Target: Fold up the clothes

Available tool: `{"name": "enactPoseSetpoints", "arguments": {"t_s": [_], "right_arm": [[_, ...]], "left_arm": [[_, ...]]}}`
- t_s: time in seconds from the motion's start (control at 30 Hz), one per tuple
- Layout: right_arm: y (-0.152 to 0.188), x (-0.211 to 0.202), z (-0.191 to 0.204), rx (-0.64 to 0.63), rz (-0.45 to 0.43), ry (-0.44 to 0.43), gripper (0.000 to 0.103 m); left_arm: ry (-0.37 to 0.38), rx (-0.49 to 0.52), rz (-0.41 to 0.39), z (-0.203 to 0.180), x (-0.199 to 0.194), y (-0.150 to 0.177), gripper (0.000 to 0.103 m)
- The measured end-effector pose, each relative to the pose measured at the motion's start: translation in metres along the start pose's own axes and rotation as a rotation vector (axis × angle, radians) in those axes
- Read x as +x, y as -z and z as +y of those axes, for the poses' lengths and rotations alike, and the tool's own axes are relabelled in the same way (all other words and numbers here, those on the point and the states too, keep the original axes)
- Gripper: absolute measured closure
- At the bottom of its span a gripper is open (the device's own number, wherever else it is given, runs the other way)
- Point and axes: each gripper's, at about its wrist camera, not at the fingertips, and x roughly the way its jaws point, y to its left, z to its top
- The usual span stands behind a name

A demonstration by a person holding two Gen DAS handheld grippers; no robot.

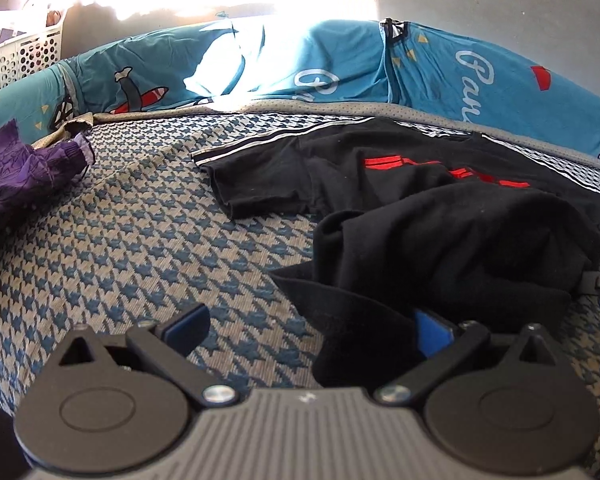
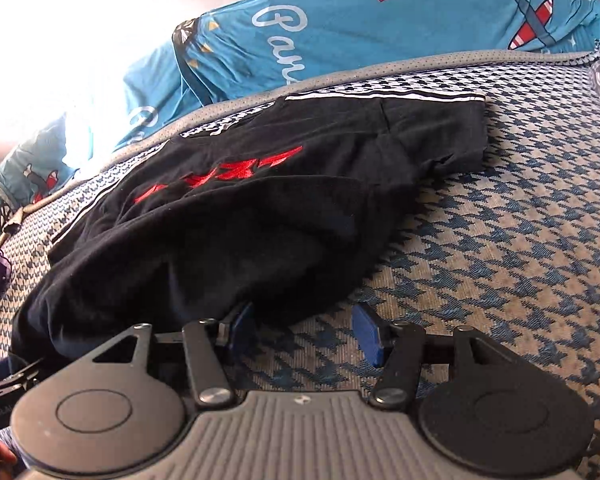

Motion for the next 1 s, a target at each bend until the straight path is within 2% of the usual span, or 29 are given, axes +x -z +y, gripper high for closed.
{"name": "enactPoseSetpoints", "arguments": {"t_s": [0.23, 0.3, 0.37, 0.43, 0.63, 0.83, 1.0], "right_arm": [[0.002, 0.012, 0.014, -0.003, -0.077, -0.012, 0.05], [0.002, 0.016, 0.019, -0.007, -0.092, -0.006, 0.06], [0.002, 0.02, 0.021, -0.002, -0.095, -0.014, 0.09], [0.001, 0.022, 0.021, 0.022, -0.093, -0.016, 0.096], [-0.006, -0.003, 0.012, 0.112, -0.136, -0.052, 0.098], [-0.011, -0.068, -0.004, 0.168, -0.292, -0.121, 0.098], [-0.007, -0.099, -0.025, 0.259, -0.358, -0.143, 0.099]], "left_arm": [[-0.032, -0.056, 0.016, 0.012, 0.01, -0.002, 0.0], [-0.033, -0.067, 0.02, 0.014, 0.012, -0.002, 0.0], [-0.033, -0.075, 0.024, 0.014, 0.013, -0.003, 0.0], [-0.039, -0.066, 0.019, 0.013, 0.012, -0.004, 0.0], [-0.045, -0.044, -0.004, 0.01, 0.006, -0.006, 0.0], [-0.037, -0.032, -0.029, 0.009, -0.003, -0.008, 0.0], [-0.017, -0.001, -0.051, 0.003, -0.013, -0.006, 0.0]]}}
